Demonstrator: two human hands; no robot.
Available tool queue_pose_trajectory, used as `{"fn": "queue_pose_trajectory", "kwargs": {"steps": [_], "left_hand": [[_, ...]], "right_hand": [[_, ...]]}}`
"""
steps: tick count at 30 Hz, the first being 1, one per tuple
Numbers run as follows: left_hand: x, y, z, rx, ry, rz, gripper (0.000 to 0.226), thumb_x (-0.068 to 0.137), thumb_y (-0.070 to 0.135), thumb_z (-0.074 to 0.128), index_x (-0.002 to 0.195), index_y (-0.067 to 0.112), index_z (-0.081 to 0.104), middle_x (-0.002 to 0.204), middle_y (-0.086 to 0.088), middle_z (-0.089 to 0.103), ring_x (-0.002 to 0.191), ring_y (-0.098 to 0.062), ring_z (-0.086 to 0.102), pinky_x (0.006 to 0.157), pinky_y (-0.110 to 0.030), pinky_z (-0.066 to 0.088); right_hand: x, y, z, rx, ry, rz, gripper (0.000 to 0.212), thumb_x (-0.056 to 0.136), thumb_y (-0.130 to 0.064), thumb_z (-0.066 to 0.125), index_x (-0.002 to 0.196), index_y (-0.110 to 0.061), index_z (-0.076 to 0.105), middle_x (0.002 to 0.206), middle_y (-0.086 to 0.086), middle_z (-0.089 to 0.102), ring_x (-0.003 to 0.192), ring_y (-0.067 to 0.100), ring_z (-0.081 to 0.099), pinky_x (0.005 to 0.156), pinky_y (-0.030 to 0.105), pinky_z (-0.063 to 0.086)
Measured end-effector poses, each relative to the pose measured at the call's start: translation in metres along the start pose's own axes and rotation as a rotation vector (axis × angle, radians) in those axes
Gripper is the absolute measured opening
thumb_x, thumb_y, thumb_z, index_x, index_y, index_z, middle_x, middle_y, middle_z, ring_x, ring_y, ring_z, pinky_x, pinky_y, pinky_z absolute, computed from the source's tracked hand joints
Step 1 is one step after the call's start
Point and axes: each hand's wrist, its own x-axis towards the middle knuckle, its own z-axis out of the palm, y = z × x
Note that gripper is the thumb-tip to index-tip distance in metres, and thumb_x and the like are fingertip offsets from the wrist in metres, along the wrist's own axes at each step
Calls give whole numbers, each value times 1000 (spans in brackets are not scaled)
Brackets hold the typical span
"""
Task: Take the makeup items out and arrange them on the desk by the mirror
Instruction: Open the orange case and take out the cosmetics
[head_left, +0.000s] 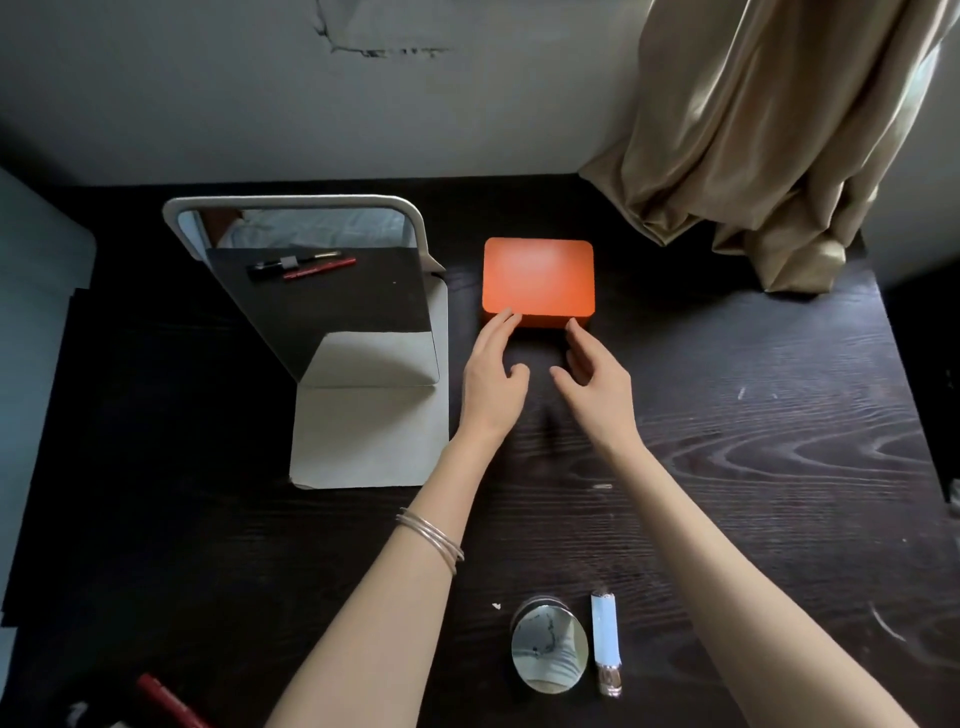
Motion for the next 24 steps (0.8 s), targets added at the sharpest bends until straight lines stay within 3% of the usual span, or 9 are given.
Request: {"fn": "queue_pose_trajectory", "kwargs": {"steps": [4,8,11,16,20,24], "left_hand": [[21,-1,4,-88,22,12,56,83,-9,47,135,11,46,147,-3,38,137,-13,33,113,-34,31],[56,-1,7,-159,72,25,55,78,-11,47,131,5,49,140,-10,43,132,-20,39,112,-39,33],[82,0,12,-231,97,-19,54,78,-11,46,130,2,48,133,-14,43,128,-24,44,107,-29,35],[117,5,13,-321,89,-86,56,81,-10,51,134,3,40,137,-14,42,124,-16,42,98,-22,34],[133,1,14,-293,91,-63,59,78,-3,61,133,8,42,129,-12,48,117,-15,48,94,-22,37],[130,-7,18,-319,92,-13,59,75,-1,62,130,8,44,127,-11,51,113,-13,50,90,-11,39]], "right_hand": [[22,-2,-3,60,-7,12,59,86,1,58,141,-11,39,146,5,41,134,12,39,107,19,32],[55,-8,-2,91,-41,18,61,85,3,59,141,-10,38,147,7,40,132,13,40,107,21,33],[82,-13,0,93,-42,12,62,84,3,60,141,-7,38,145,10,42,132,16,41,107,22,35],[120,-19,-2,122,2,-36,62,81,3,64,138,-5,40,141,10,46,123,14,46,86,4,42],[140,-17,-3,102,-4,-68,62,80,-3,69,135,-10,43,133,8,50,119,14,49,97,24,44],[144,-10,-2,143,-20,-69,61,78,-2,69,133,-14,44,124,2,53,116,14,53,99,25,44]]}}
